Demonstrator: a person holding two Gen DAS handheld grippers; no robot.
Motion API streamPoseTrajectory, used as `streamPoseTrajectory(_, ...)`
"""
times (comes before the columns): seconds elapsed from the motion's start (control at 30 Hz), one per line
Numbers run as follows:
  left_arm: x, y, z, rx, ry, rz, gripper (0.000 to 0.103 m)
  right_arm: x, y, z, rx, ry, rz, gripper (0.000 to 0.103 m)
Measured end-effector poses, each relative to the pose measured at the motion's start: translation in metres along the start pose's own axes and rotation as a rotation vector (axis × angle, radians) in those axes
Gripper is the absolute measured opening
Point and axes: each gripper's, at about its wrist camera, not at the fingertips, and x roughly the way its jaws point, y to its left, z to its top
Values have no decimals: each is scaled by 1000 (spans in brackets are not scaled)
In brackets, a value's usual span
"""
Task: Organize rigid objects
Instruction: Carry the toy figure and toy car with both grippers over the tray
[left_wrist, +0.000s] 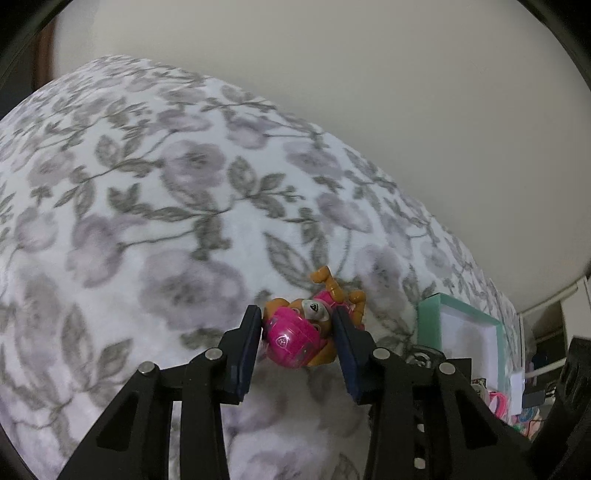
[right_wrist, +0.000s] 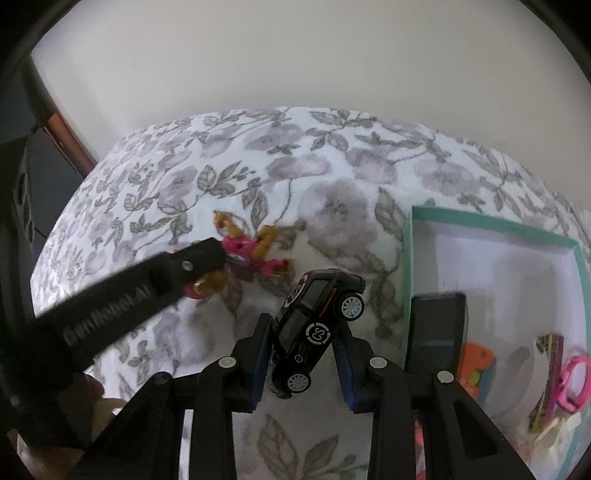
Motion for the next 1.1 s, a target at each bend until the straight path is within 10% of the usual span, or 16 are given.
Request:
streamPoseTrajectory(0.4, -67, 10, -11, -139, -30, -12, 41, -69, -3, -23, 100, -54, 85, 34)
streamPoseTrajectory(1.1, -190, -68, -65, 36, -199, -101, 41, -210, -42, -76, 149, -242, 80, 34)
